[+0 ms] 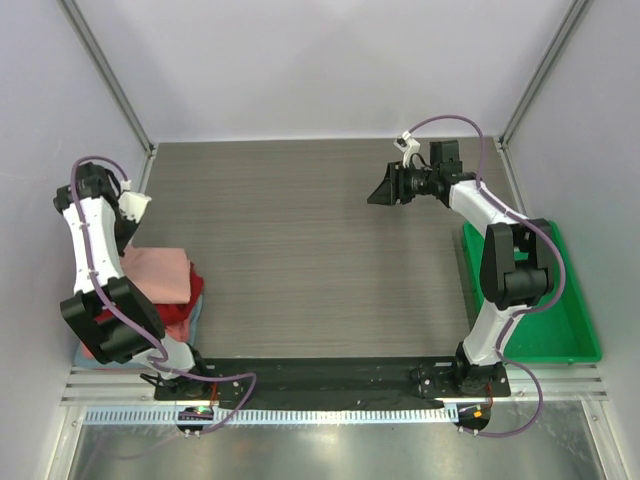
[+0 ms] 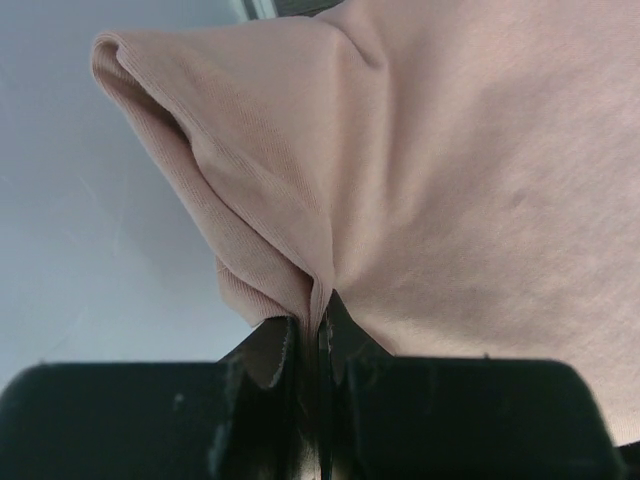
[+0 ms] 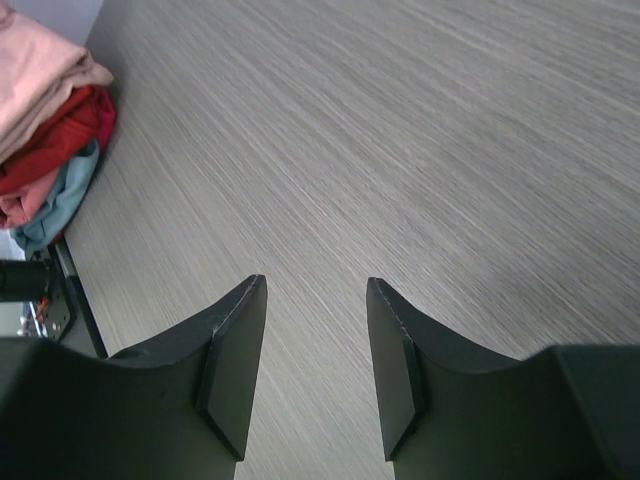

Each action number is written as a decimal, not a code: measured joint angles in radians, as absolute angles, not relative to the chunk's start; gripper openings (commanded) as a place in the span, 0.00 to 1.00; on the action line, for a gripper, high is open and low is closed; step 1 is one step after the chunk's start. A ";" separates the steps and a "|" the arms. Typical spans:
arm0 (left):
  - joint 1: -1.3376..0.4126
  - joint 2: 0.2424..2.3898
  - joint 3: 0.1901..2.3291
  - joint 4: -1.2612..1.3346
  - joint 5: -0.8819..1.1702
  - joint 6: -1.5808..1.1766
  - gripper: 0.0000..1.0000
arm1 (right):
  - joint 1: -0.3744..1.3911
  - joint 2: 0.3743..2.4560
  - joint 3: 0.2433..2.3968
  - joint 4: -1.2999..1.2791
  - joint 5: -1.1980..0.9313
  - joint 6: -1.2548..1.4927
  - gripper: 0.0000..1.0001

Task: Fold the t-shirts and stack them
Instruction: Neatly place the folded tshirt to the corner

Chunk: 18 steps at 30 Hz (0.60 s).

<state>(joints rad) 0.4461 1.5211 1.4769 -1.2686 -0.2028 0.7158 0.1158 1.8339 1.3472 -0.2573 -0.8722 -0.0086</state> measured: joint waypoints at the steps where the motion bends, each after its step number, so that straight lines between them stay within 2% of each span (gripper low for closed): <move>1: 0.451 1.521 1.476 -1.262 -0.204 0.721 0.00 | 0.116 1.824 1.339 -0.240 -0.868 0.007 0.50; 13: 0.486 1.458 1.303 -1.126 -0.233 0.826 0.00 | 0.116 1.807 1.311 -0.176 -0.853 0.071 0.50; 15: 0.495 1.457 1.287 -1.103 -0.237 0.836 0.02 | 0.116 1.807 1.311 -0.175 -0.851 0.075 0.50; 16: 0.499 1.457 1.283 -1.091 -0.239 0.838 0.08 | 0.116 1.807 1.311 -0.173 -0.851 0.077 0.50; 18: 0.503 1.457 1.282 -1.069 -0.245 0.839 0.12 | 0.116 1.807 1.311 -0.173 -0.850 0.079 0.50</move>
